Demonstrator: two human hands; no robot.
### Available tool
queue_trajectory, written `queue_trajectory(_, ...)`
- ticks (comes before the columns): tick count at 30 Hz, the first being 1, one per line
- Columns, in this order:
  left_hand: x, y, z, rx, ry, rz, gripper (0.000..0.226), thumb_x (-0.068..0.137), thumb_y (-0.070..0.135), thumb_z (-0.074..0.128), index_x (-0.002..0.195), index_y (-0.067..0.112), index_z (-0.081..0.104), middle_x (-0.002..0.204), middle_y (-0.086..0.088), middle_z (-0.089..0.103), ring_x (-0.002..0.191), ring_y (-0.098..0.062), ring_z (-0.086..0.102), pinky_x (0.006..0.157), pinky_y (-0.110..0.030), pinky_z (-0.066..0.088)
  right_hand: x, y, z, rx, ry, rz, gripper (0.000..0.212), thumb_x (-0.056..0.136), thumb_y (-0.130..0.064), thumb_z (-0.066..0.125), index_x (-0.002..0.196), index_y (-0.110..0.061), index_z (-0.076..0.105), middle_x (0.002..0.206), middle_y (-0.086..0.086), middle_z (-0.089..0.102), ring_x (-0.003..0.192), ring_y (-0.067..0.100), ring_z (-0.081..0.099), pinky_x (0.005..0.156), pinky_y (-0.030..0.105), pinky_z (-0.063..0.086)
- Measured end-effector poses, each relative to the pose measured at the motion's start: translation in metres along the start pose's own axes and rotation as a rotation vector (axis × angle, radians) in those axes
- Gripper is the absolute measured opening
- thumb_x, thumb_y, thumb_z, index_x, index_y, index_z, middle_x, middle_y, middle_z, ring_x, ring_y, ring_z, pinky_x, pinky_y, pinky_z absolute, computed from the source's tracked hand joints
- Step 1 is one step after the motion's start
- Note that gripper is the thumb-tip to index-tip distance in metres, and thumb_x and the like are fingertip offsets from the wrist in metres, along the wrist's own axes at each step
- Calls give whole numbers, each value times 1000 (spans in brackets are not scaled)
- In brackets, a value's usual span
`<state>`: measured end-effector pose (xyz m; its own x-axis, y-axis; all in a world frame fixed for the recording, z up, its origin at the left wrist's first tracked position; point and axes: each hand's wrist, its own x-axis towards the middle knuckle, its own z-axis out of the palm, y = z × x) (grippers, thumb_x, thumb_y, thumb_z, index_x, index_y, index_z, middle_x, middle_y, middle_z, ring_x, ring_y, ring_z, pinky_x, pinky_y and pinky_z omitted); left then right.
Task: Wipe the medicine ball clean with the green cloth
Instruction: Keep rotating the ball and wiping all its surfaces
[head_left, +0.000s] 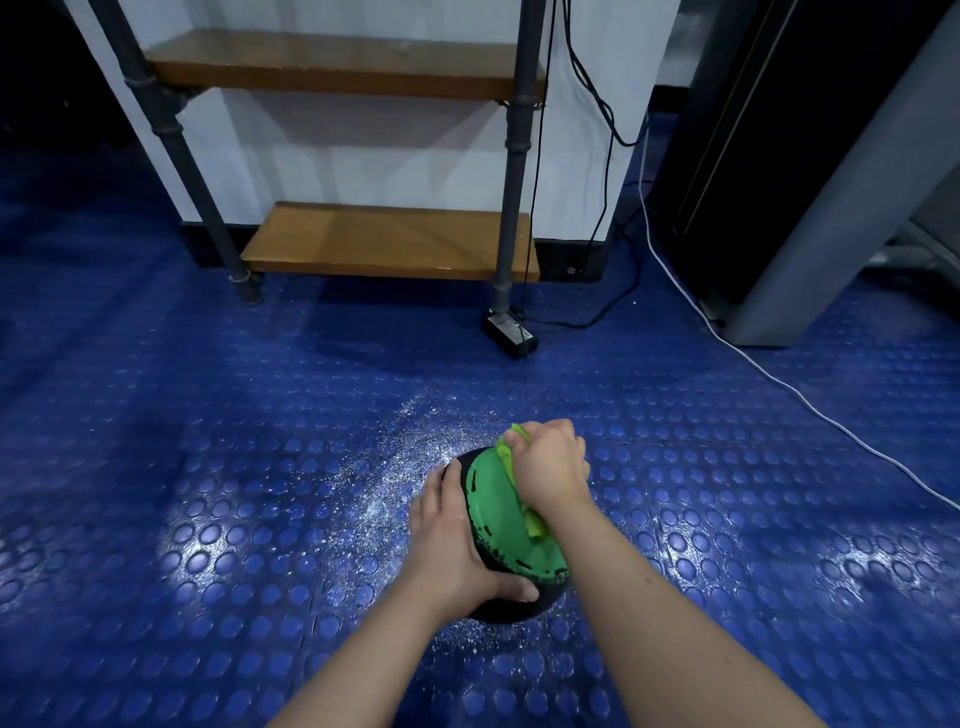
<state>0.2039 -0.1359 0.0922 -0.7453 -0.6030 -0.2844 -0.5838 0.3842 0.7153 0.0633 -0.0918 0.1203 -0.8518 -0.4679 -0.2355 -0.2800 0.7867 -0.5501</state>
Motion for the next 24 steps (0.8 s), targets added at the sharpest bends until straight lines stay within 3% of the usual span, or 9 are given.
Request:
queue_trajectory(5, -10, -7, 7, 30, 24, 74, 161, 34, 58, 89, 152, 25, -16, 160, 8, -16, 148, -16, -15, 123, -41, 3, 6, 19, -6, 20, 33, 101, 40, 98, -43, 40, 126, -21, 58, 130, 8, 34, 122, 28, 30, 106, 45, 24)
queue_trajectory(8, -7, -11, 4, 19, 13, 72, 161, 32, 59, 89, 152, 27, -15, 160, 10, -14, 148, -14, -12, 123, -40, 4, -11, 26, -1, 139, 125, -154, 49, 97, -45, 40, 142, -24, 41, 124, 2, 39, 122, 21, 34, 105, 36, 27)
queue_trajectory(11, -6, -18, -1, -12, 2, 76, 161, 33, 57, 91, 152, 27, -13, 159, 13, -12, 147, -11, -8, 123, -35, 6, -32, 30, 9, 89, 43, -307, 61, 92, -56, 41, 147, -34, 28, 141, 1, 34, 130, 20, 28, 110, 35, 26)
queue_trajectory(15, -8, -15, -1, -13, 9, 85, 161, 34, 56, 92, 152, 26, -13, 159, 13, -14, 147, -10, -11, 122, -34, 5, -21, 29, 9, 57, -85, -128, 57, 92, -58, 39, 144, -39, 31, 154, 1, 23, 135, 30, 31, 111, 45, 28)
queue_trajectory(21, -18, -19, 7, -1, 17, 128, 159, 37, 59, 89, 151, 29, -17, 156, 19, -22, 146, -10, -16, 121, -35, 1, 14, 32, -4, 203, -271, 149, 51, 98, -41, 40, 137, -9, 45, 141, 12, 46, 126, 31, 46, 102, 37, 37)
queue_trajectory(24, -22, -25, 7, -47, 22, 145, 158, 36, 58, 90, 151, 31, -16, 155, 22, -21, 145, -5, -16, 119, -31, 1, 20, 36, -3, 253, -290, 225, 42, 98, -35, 43, 121, -3, 58, 126, 17, 58, 108, 30, 56, 90, 33, 43)
